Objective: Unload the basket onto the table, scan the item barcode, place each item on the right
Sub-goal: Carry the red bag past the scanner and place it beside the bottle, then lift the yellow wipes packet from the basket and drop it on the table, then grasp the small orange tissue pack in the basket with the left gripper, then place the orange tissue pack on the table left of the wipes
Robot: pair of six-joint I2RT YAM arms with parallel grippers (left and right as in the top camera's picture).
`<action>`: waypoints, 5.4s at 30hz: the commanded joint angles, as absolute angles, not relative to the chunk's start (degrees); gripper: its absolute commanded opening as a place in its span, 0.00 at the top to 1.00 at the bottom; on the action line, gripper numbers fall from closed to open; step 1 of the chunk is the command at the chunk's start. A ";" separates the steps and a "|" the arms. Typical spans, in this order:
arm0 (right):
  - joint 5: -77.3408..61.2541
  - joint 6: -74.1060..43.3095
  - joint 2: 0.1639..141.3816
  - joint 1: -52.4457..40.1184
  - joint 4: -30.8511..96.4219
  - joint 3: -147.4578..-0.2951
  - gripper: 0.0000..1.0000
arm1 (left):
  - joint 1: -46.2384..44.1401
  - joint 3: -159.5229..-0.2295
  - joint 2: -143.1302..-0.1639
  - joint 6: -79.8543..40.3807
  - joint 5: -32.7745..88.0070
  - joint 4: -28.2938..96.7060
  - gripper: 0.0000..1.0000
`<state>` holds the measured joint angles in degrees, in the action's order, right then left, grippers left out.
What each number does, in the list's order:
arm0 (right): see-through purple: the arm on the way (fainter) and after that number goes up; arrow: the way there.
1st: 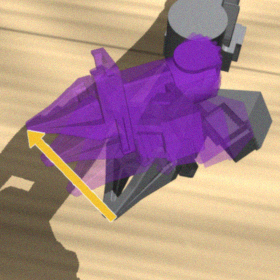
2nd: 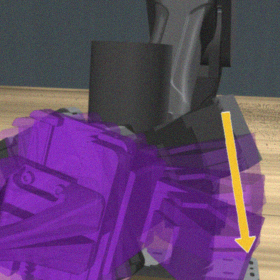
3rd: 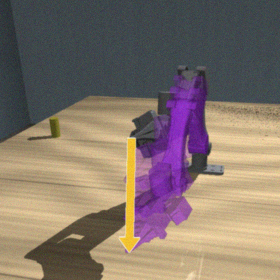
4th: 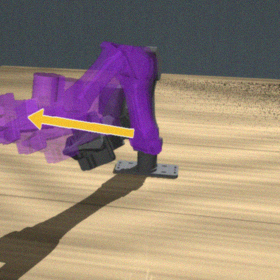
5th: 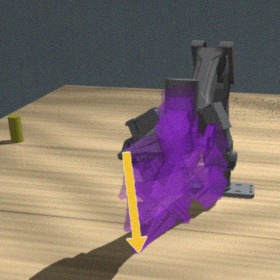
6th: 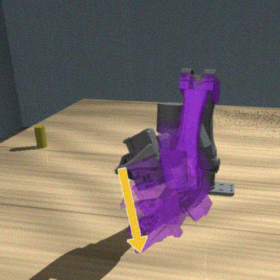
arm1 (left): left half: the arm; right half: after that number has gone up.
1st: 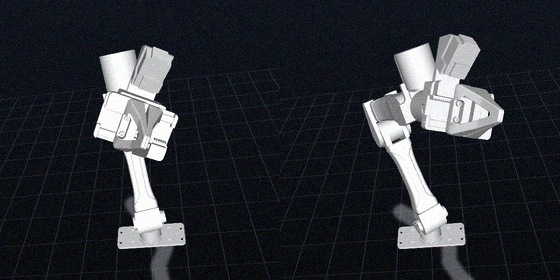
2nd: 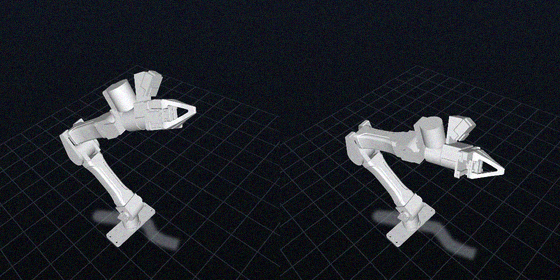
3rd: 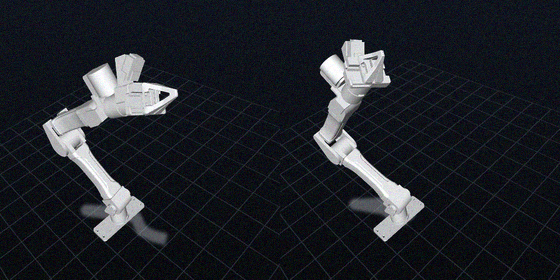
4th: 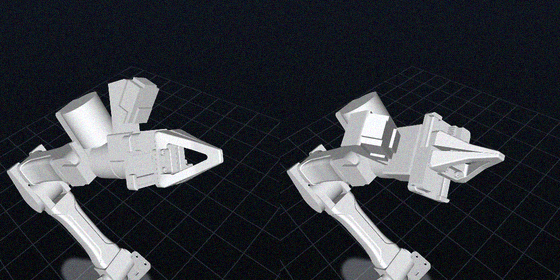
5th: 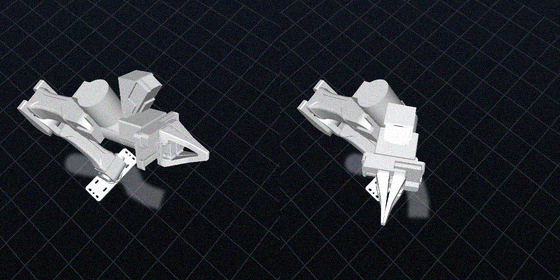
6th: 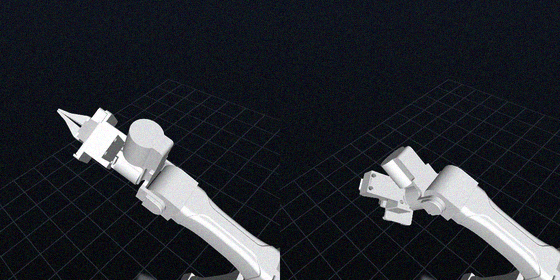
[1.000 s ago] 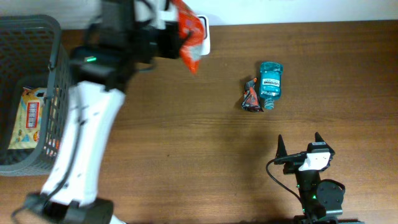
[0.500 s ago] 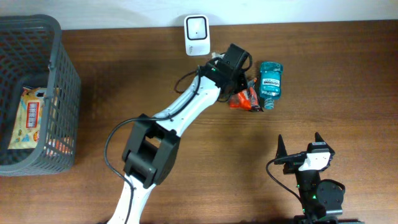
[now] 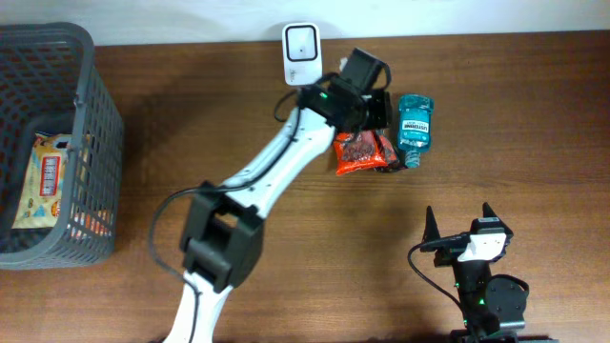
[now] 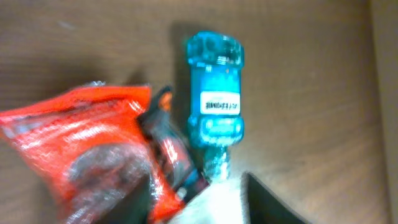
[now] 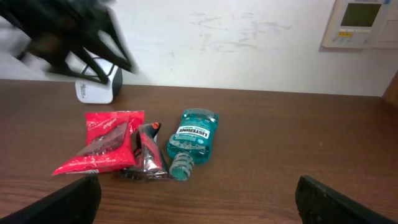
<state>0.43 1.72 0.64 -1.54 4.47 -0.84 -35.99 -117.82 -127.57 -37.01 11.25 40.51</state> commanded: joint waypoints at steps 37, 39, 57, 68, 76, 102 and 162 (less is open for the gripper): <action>0.71 1.48 0.25 -1.87 4.67 -0.32 0.01 | 31.73 -117.12 -136.07 14.24 -5.06 67.72 0.46; 0.71 1.50 0.25 -1.87 4.67 -0.32 0.01 | 30.89 -116.97 -136.07 14.22 -5.15 67.70 0.85; 0.71 1.48 0.25 -1.87 4.67 -0.32 0.01 | 21.10 -152.11 -108.55 -23.31 35.35 87.85 1.00; 0.71 1.48 0.25 -1.87 4.67 -0.32 0.01 | -21.30 -108.66 -109.19 -42.30 4.67 63.35 1.00; 0.71 1.48 0.25 -1.87 4.67 -0.32 0.01 | -33.52 -82.59 -109.27 -52.25 4.62 28.93 0.19; 0.71 1.48 0.25 -1.87 4.67 -0.32 0.01 | 37.89 -102.06 -106.39 -36.51 1.43 67.51 0.01; 0.71 1.48 0.25 -1.87 4.67 -0.32 0.01 | -21.54 -127.98 -122.04 -20.93 -0.05 88.44 0.96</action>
